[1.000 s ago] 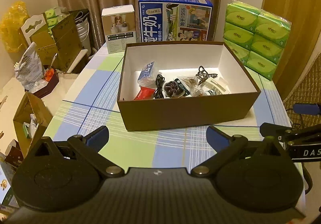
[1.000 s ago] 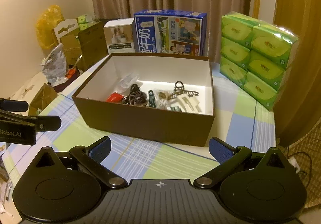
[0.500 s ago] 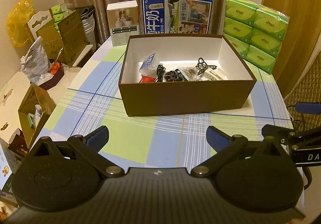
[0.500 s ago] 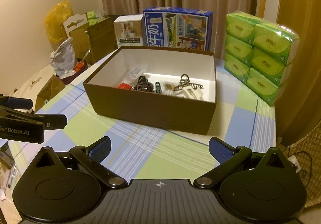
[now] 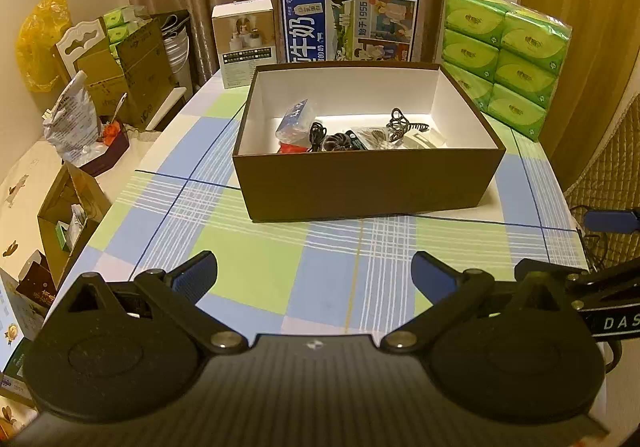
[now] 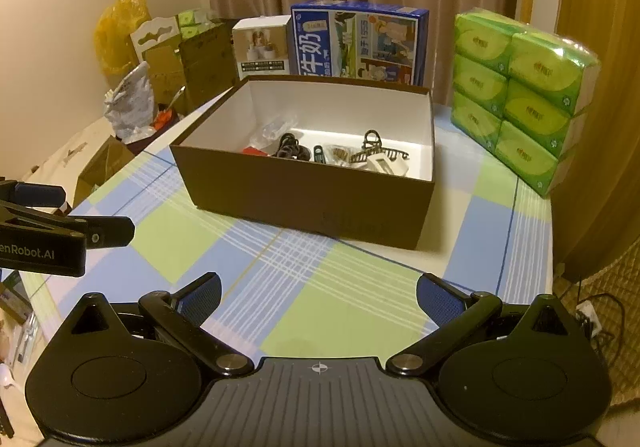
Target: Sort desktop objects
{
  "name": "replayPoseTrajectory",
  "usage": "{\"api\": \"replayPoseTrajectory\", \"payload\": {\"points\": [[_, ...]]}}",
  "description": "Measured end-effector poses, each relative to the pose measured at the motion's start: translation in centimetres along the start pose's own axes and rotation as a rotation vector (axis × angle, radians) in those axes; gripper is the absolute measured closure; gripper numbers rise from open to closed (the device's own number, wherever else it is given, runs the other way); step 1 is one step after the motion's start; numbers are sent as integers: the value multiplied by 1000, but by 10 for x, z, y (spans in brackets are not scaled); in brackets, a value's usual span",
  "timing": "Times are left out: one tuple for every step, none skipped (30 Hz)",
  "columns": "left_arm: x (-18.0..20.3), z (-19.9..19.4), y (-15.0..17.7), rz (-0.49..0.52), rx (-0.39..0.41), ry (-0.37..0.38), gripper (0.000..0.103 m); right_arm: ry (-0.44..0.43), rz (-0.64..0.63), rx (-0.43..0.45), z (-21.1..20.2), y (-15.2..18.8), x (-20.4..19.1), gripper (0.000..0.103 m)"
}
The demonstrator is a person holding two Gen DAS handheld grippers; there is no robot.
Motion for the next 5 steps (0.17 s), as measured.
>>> {"api": "replayPoseTrajectory", "payload": {"points": [[1, 1, 0, 0, -1, 0, 1, 1, 0, 0, 0, 0, 0, 2], [1, 1, 0, 0, -1, 1, 1, 1, 0, 1, 0, 0, 0, 2], [1, 1, -1, 2, 1, 2, 1, 2, 1, 1, 0, 0, 1, 2], [2, 1, -1, 3, 2, 2, 1, 2, 3, 2, 1, 0, 1, 2], [2, 2, -2, 4, 3, 2, 1, 2, 5, 2, 1, 0, 2, 2]]}}
Point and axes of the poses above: each gripper's, at about its wrist camera, not at the fingertips, and z roughly the way its jaws point, x to its right, y to its underside, the point moved 10 cm from there along z, roughly the way its jaws point, and after that the axes turned 4 degrees about -z, right-handed, at the moved point
